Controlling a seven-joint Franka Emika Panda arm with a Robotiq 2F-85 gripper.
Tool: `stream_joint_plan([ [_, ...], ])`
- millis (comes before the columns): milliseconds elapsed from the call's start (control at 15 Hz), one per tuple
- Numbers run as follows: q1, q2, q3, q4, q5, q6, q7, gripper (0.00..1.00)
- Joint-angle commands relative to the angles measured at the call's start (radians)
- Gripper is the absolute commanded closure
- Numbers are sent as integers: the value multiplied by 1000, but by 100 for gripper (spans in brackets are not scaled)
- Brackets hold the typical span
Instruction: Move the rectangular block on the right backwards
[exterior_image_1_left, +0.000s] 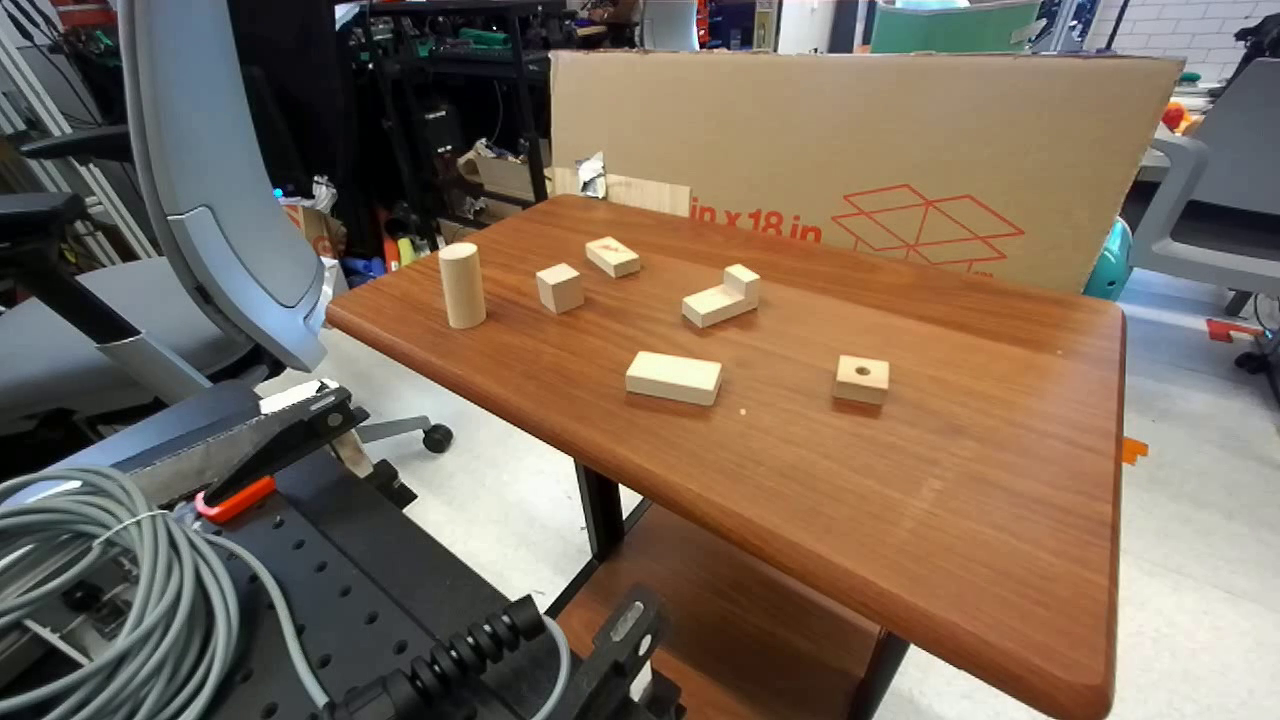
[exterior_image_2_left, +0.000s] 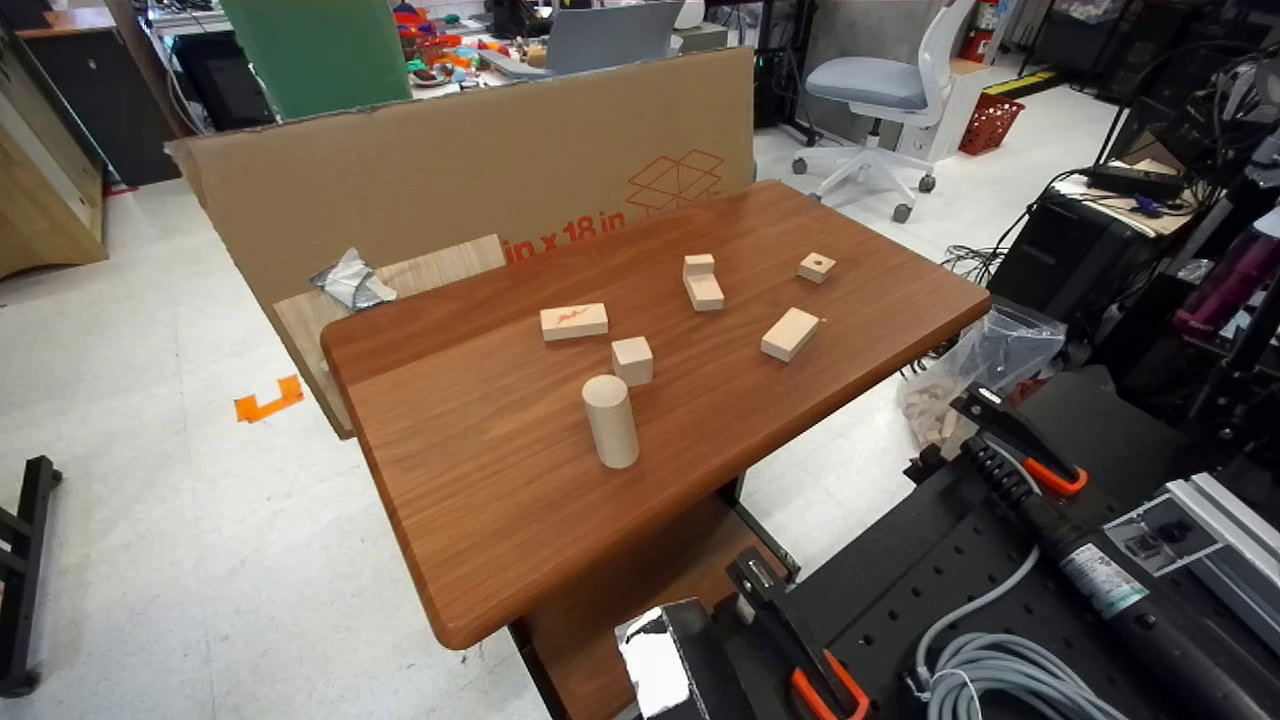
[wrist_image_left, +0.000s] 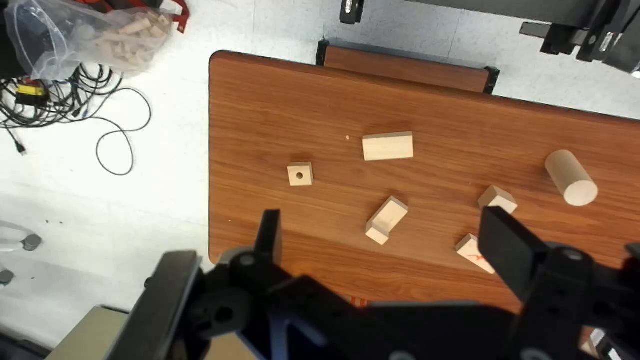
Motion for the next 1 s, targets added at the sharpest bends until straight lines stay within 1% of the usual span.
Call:
stream_joint_plan([
  [0, 6, 0, -5, 2, -3, -3, 2, 0],
  [133, 6, 0, -5, 2, -3, -3, 2, 0],
  [333, 18, 54, -11, 19, 6, 20, -18, 0],
  [667, 23, 211, -32, 78, 15, 57, -83, 0],
  [800, 22, 289, -50, 105, 31, 86, -133, 0],
  [933, 20, 369, -65, 125, 37, 139, -202, 0],
])
